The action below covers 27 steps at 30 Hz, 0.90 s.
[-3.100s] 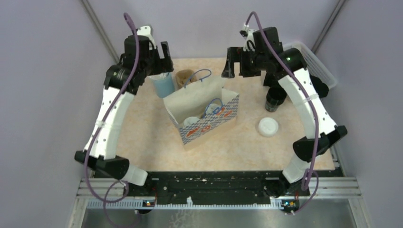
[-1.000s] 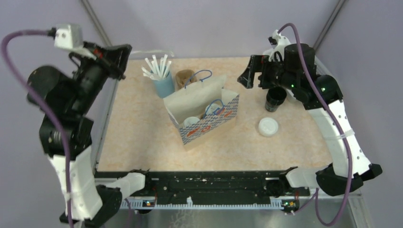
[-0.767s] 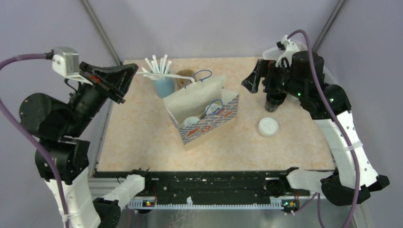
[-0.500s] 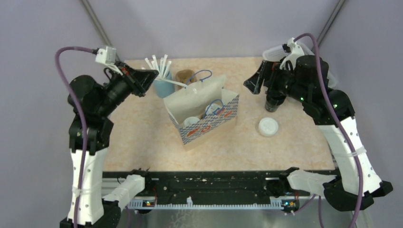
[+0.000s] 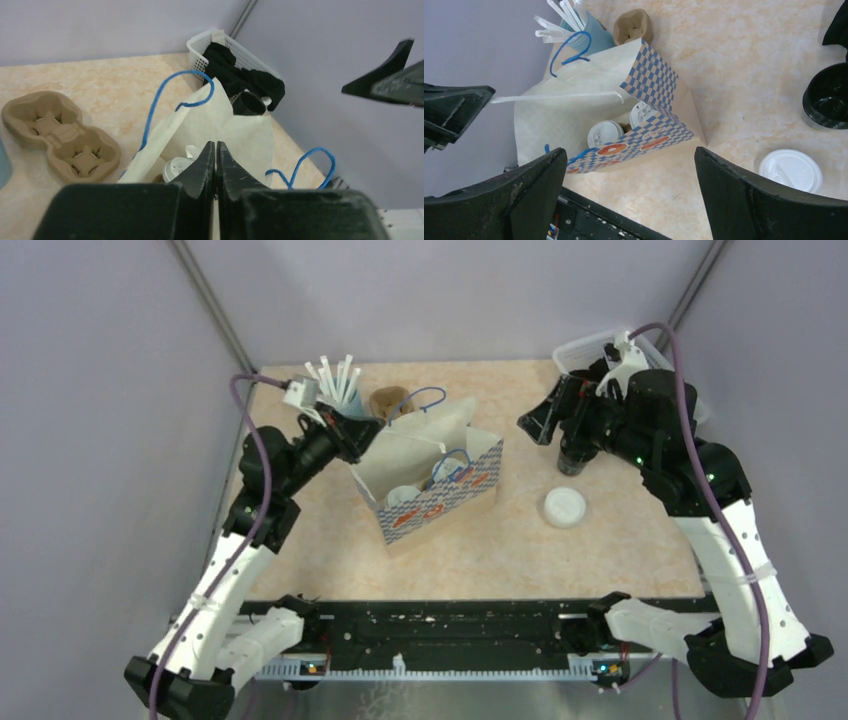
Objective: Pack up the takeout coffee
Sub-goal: Place the straw in the takeout bag, then pick up the straw from the storage cup.
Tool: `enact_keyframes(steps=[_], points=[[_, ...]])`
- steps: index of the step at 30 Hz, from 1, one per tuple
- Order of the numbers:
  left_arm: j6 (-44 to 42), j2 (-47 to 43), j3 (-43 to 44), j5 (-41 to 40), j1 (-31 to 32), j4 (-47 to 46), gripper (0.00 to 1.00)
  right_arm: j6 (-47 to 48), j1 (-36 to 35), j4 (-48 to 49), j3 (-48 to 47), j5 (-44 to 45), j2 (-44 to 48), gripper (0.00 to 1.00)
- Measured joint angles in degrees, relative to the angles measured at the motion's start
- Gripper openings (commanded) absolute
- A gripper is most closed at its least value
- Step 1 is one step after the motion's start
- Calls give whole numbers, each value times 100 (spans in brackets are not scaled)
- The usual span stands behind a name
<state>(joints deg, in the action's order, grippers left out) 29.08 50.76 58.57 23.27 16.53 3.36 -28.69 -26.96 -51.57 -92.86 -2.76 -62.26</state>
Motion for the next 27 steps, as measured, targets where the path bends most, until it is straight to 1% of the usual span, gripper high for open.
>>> enact_keyframes(steps=[1, 2, 4, 5, 7, 10, 12, 13, 15, 18, 19, 21, 23, 25, 27], points=[[-66, -11, -208, -133, 234, -240, 51, -13, 0, 7, 74, 7, 57, 99], [-122, -2, -354, -282, 437, -398, 63, -37, 0, 13, 166, 13, 120, 99], [-232, 94, -492, -647, 848, -509, 84, -52, 0, 13, 328, 20, 205, 99], [-328, 133, -492, -796, 970, -509, 92, -55, 0, 13, 378, 17, 221, 99], [-522, 96, -492, -1132, 1064, -413, 98, -55, 2, 13, 446, 15, 219, 99], [-787, -317, -487, -1893, 1062, 2, 99, -52, 2, 15, 483, 15, 208, 99], [-872, -595, -339, -2393, 1062, 498, 99, -50, 2, 20, 481, 15, 208, 99], [-901, -625, -138, -2605, 1058, 820, 98, -46, 2, 20, 481, 13, 208, 99], [-927, -431, 616, -2898, 1040, 1554, 98, -26, 2, 17, 466, 9, 177, 99], [-911, 476, 2103, -3115, 929, 2350, 98, 61, 2, 17, 455, -24, 85, 99], [-931, 730, 2378, -3141, 866, 2444, 98, 87, 2, 15, 455, -44, 42, 99], [-973, 1231, 2763, -3082, 579, 2610, 98, 153, 4, 15, 455, -109, -57, 99], [-962, 1766, 3047, -2852, 59, 2833, 98, 199, 4, -2, 442, -203, -170, 99], [-957, 2470, 3436, -2723, -411, 3032, 93, 260, 4, -2, 420, -313, -280, 99], [-984, 3220, 3845, -2573, -710, 3110, 87, 330, 4, 0, 426, -400, -345, 99]])
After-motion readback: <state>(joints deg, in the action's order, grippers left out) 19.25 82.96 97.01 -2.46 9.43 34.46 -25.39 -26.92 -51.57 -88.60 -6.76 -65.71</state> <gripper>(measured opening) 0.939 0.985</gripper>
